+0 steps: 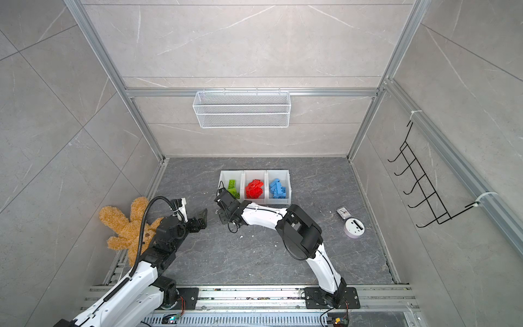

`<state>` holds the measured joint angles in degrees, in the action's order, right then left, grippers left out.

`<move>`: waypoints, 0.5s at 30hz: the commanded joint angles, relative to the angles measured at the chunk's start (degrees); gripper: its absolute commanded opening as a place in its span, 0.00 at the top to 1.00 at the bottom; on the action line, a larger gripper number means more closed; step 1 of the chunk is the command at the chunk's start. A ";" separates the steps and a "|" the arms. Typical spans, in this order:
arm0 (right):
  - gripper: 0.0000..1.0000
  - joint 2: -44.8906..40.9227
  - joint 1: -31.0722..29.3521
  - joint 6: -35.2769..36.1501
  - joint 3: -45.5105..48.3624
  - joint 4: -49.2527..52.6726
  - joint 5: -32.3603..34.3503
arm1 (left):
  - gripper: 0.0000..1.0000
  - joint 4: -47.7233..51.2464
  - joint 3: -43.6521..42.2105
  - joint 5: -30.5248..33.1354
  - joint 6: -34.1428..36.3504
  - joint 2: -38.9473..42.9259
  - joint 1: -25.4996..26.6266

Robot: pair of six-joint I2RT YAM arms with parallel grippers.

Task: Sort the legos into containers by color
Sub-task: 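Carry the last brick over the lime-green compartment and open the right gripper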

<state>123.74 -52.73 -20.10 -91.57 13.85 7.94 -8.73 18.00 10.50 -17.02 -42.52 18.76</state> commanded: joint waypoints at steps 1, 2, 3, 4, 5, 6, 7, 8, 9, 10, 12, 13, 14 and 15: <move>0.77 -0.96 2.83 1.96 -4.08 -0.90 -1.70 | 0.01 3.26 3.38 6.69 2.16 1.56 0.06; 0.77 -0.26 3.77 2.07 -5.54 -0.62 -2.46 | 0.01 4.03 3.93 7.13 2.47 1.49 0.05; 0.76 0.59 4.56 2.08 -7.11 0.10 -2.97 | 0.01 4.82 4.42 7.21 2.75 1.29 0.05; 0.76 1.22 5.19 2.08 -8.27 0.56 -3.34 | 0.01 5.26 4.86 7.25 2.79 0.98 0.09; 0.76 2.10 5.69 2.06 -9.65 0.74 -3.85 | 0.01 5.55 5.16 7.40 2.80 0.66 0.09; 0.76 2.80 6.09 2.04 -10.86 0.91 -4.29 | 0.01 5.61 5.20 7.43 2.63 0.48 0.06; 0.75 3.44 6.28 2.06 -12.15 0.92 -4.36 | 0.01 5.45 5.18 7.40 2.55 0.34 0.05; 0.75 4.13 6.32 1.99 -13.02 0.96 -4.27 | 0.01 5.33 5.15 7.36 2.53 0.25 0.04; 0.74 4.90 6.49 1.99 -14.23 1.15 -4.19 | 0.01 5.26 5.18 7.20 2.57 0.10 0.09; 0.74 5.75 6.67 1.99 -15.48 1.37 -4.29 | 0.01 4.99 5.25 7.36 2.76 -0.06 0.07; 0.74 7.67 7.02 1.98 -17.94 2.41 -4.09 | 0.01 4.51 5.51 7.70 3.16 -0.56 0.09; 0.74 8.56 7.35 1.90 -19.10 2.67 -3.98 | 0.01 4.68 6.11 7.99 3.30 -1.04 0.09; 0.74 9.25 7.56 1.87 -19.98 2.93 -3.97 | 0.01 5.00 6.78 8.14 3.30 -1.47 0.05; 0.74 10.11 7.80 1.79 -21.03 3.34 -4.07 | 0.01 5.33 7.41 8.40 3.39 -2.04 0.09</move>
<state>130.82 -45.30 -19.25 -110.02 14.11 4.60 -3.29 22.11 16.97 -15.40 -43.83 18.76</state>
